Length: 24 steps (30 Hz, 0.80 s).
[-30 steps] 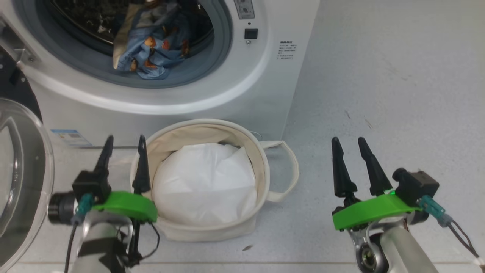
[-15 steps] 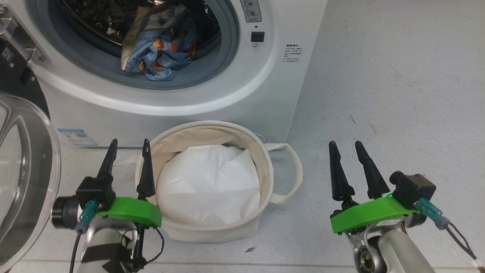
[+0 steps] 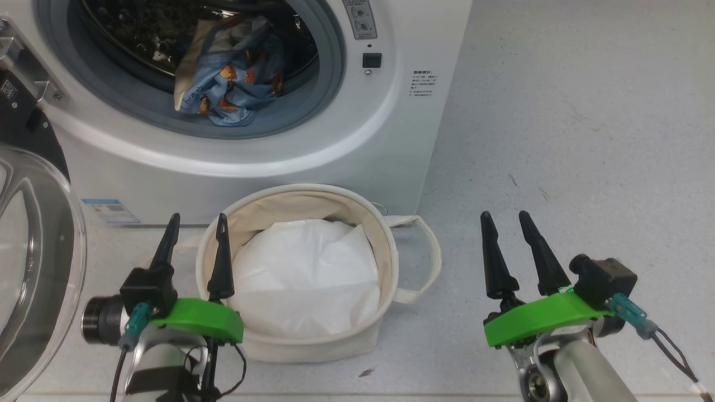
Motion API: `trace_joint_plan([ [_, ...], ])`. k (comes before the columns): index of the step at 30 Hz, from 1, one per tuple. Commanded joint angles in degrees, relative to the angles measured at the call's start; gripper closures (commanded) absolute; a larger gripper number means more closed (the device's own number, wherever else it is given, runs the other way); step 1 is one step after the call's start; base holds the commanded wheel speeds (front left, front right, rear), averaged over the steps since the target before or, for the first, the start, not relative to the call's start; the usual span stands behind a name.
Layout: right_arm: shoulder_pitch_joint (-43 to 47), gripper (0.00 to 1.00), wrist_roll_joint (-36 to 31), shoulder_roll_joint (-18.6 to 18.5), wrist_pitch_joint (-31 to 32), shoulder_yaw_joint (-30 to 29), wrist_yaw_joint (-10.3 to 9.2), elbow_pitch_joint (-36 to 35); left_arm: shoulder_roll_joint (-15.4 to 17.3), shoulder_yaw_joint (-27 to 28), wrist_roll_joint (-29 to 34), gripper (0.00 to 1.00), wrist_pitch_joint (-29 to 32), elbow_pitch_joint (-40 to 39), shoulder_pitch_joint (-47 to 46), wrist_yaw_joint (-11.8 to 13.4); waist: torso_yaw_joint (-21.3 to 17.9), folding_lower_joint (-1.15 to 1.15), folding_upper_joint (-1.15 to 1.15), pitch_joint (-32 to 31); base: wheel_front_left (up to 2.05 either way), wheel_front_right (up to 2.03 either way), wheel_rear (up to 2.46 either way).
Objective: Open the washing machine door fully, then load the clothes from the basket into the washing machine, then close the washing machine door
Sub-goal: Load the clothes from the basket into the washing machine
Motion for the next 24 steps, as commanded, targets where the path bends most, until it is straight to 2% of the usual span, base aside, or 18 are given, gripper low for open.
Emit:
trace_joint_plan([
  [1,0.2,0.0,0.1,0.2,-0.7,1.5,0.01,-1.6,0.7,1.8,0.6,0.0,-0.2,-1.7,-0.9,0.3,-0.1,0.0,0.0,0.1,0.0,0.0,0.0],
  [7,-0.2,0.0,-0.3,0.2,-0.7,1.6,0.01,-1.7,0.7,1.8,1.2,0.0,-0.2,-1.2,-2.1,0.4,-0.3,0.0,0.0,2.2,0.0,0.0,0.0],
  [13,-1.7,0.0,-0.6,0.2,-0.7,1.0,0.01,-3.3,0.7,1.1,1.2,0.0,-0.2,0.4,-5.8,0.1,-0.3,0.0,0.0,7.0,0.0,0.0,0.0],
  [24,-6.9,0.0,-1.3,0.2,-0.7,0.8,0.01,-5.4,3.3,0.9,2.5,0.0,-0.2,11.3,-23.6,-1.0,-0.9,0.0,0.0,19.0,0.0,0.0,0.0],
])
